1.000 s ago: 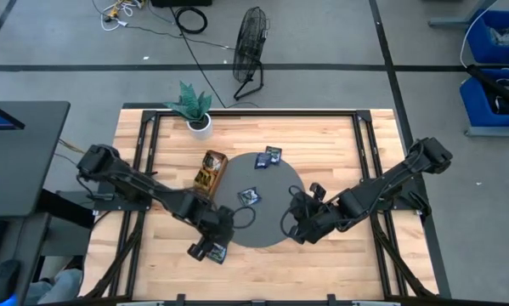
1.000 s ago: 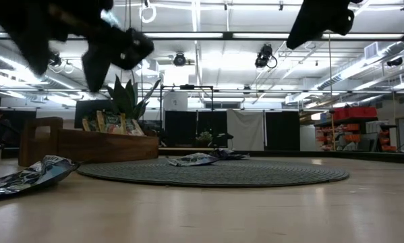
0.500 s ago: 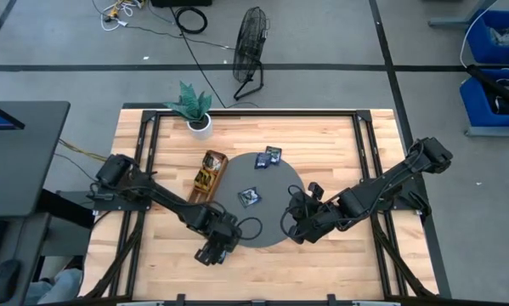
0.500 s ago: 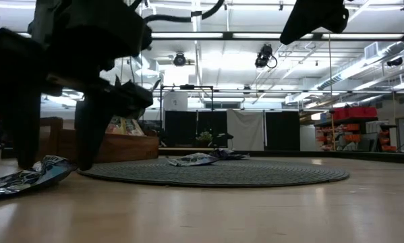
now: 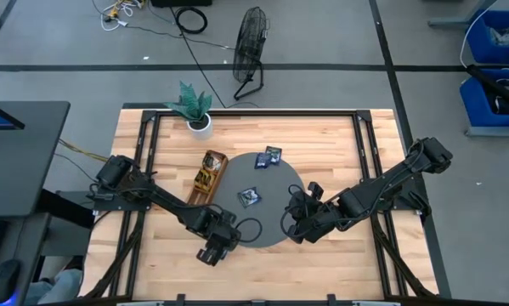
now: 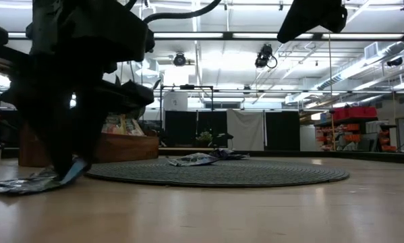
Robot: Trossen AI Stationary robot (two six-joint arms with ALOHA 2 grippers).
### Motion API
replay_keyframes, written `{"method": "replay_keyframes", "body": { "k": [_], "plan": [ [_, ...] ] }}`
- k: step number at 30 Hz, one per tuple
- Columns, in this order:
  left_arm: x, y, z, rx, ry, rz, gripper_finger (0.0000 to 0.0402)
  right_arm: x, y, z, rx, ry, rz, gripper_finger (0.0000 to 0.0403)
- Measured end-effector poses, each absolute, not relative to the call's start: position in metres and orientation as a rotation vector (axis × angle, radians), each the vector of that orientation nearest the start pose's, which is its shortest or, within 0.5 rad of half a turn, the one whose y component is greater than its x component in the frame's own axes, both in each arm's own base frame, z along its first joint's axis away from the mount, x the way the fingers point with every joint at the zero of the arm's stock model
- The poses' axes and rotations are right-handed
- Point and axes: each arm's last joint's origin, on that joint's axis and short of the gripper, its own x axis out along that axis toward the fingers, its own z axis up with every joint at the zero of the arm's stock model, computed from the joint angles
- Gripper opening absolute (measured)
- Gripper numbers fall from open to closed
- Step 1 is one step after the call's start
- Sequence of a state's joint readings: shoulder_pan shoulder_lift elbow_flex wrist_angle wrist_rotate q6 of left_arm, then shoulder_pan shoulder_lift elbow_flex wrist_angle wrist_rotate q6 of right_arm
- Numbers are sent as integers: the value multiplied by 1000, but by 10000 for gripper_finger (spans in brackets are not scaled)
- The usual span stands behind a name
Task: Pick & Place Tea
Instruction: Put the purple tea bag into the bottom section of the wooden organizer
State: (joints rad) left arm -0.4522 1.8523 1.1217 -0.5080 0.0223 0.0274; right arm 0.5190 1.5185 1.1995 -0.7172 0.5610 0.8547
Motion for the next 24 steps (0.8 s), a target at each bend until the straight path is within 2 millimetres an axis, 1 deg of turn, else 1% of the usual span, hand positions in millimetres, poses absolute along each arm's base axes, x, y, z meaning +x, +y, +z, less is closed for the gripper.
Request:
{"method": "replay_keyframes", "body": {
  "k": [4, 7, 10, 12, 14, 18, 22, 24],
  "plan": [
    [309, -151, 151, 231, 1248, -380, 17, 272, 138, 268, 266, 786, -399, 9],
    [303, -147, 160, 191, 1275, -332, 11, 272, 138, 268, 266, 785, -399, 9],
    [300, -143, 178, 139, 1242, -254, 12, 272, 137, 268, 264, 785, -399, 9],
    [295, -138, 192, 106, 1203, -180, 9, 273, 136, 268, 267, 783, -403, 9],
    [291, -132, 210, 67, 1138, -96, 6, 274, 134, 268, 265, 782, -405, 9],
    [282, -114, 246, -26, 959, 156, 6, 277, 129, 272, 249, 744, -417, 9],
    [269, -98, 278, -94, 728, 405, 5, 279, 119, 282, 244, 678, -450, 9],
    [263, -93, 292, -120, 609, 502, 5, 279, 113, 290, 249, 631, -461, 9]
  ]
}}
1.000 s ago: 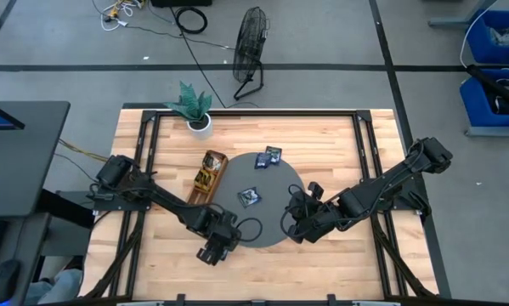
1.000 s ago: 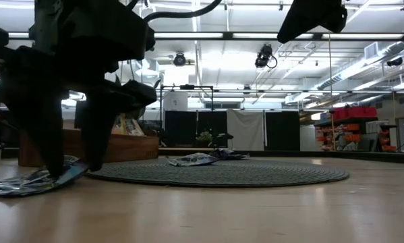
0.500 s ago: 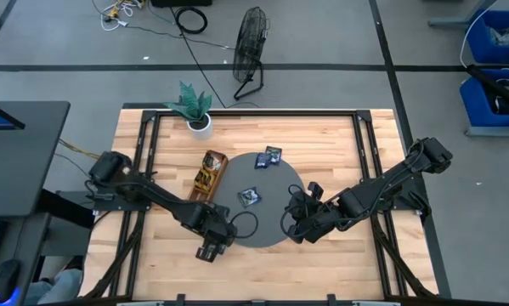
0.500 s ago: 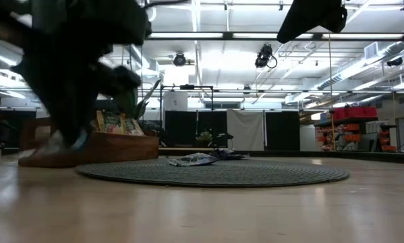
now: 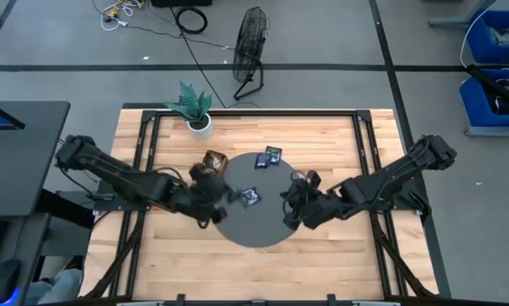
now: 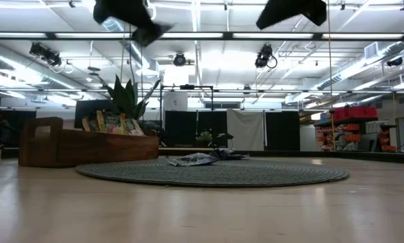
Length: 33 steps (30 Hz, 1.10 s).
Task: Pick & Place Tea
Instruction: Put the purple tea bag into the bottom section of the wooden organizer
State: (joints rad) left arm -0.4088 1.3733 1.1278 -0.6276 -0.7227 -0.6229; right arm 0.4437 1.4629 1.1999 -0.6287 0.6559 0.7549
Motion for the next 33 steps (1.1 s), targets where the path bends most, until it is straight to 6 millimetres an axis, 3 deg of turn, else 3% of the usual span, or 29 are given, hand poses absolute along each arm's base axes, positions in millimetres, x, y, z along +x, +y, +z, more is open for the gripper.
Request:
{"method": "replay_keyframes", "body": {
  "k": [8, 13, 17, 27, 33],
  "plan": [
    [257, -85, 340, -186, 164, 728, 5, 286, 90, 336, 222, 344, -414, 10],
    [264, -86, 367, -178, -17, 759, 4, 297, 81, 360, 81, 164, -364, 32],
    [266, -83, 383, -162, -101, 766, 5, 305, 73, 370, 8, 73, -328, 75],
    [269, -66, 408, -279, -318, 676, 4, 318, 57, 382, 79, -107, -249, 214],
    [271, -56, 413, -319, -394, 602, 5, 328, 46, 386, 119, -233, -287, 246]
  ]
}}
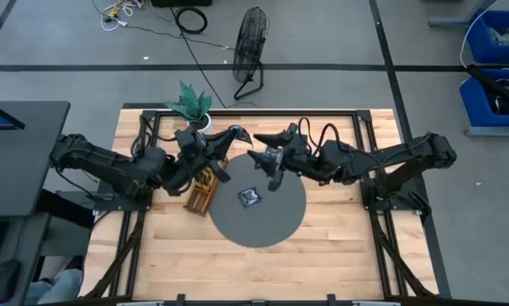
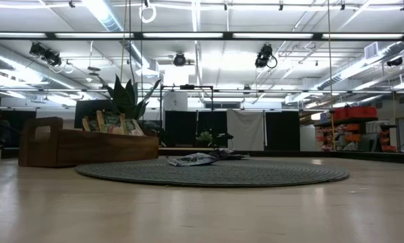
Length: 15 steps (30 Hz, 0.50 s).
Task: Pick & Place Tea
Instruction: Put the purple tea bag into the bottom section of the wooden organizer
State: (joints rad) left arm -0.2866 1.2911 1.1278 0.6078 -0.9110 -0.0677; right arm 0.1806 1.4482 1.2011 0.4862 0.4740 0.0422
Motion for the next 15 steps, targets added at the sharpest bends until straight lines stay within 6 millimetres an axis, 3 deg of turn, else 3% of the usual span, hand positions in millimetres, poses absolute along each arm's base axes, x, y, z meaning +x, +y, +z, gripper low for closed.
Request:
{"method": "replay_keyframes", "body": {
  "k": [15],
  "plan": [
    [279, -50, 412, -359, -444, 520, 5, 332, 35, 392, 138, -353, -252, 205]
  ]
}}
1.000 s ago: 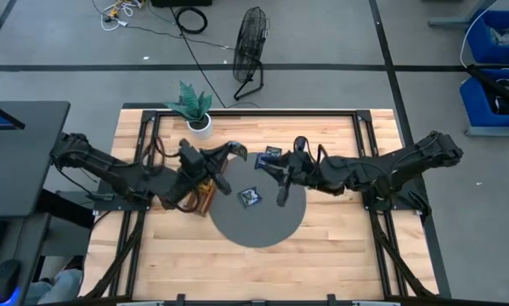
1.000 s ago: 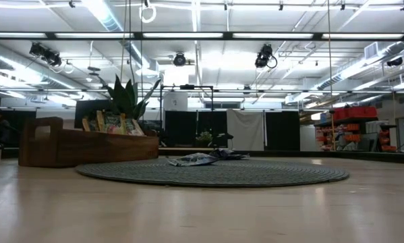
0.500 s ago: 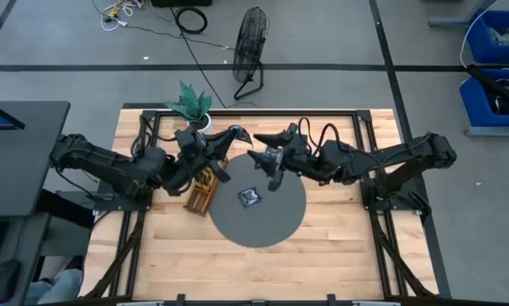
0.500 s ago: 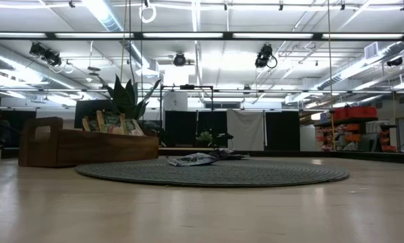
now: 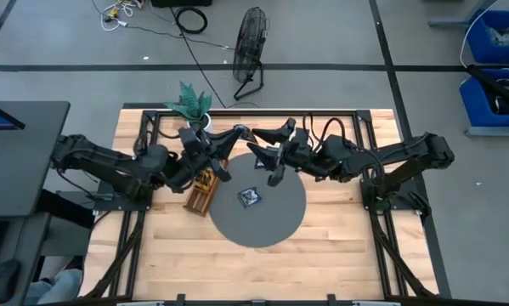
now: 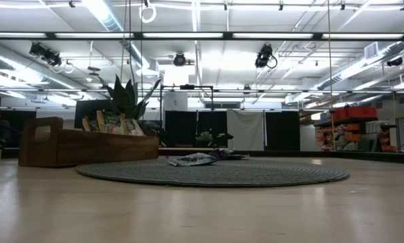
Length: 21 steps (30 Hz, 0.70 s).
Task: Pick & Place Tea
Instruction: Put the purple tea bag into the bottom section of the wooden organizer
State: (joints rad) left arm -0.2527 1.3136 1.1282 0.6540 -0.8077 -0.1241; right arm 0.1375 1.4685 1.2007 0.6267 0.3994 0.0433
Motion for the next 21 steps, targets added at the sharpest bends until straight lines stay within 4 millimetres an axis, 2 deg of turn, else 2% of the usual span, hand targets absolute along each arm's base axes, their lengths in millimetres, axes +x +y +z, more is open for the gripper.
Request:
{"method": "replay_keyframes", "body": {
  "k": [21],
  "plan": [
    [284, -48, 412, -363, -490, 478, 5, 332, 31, 392, 190, -361, -253, 166]
  ]
}}
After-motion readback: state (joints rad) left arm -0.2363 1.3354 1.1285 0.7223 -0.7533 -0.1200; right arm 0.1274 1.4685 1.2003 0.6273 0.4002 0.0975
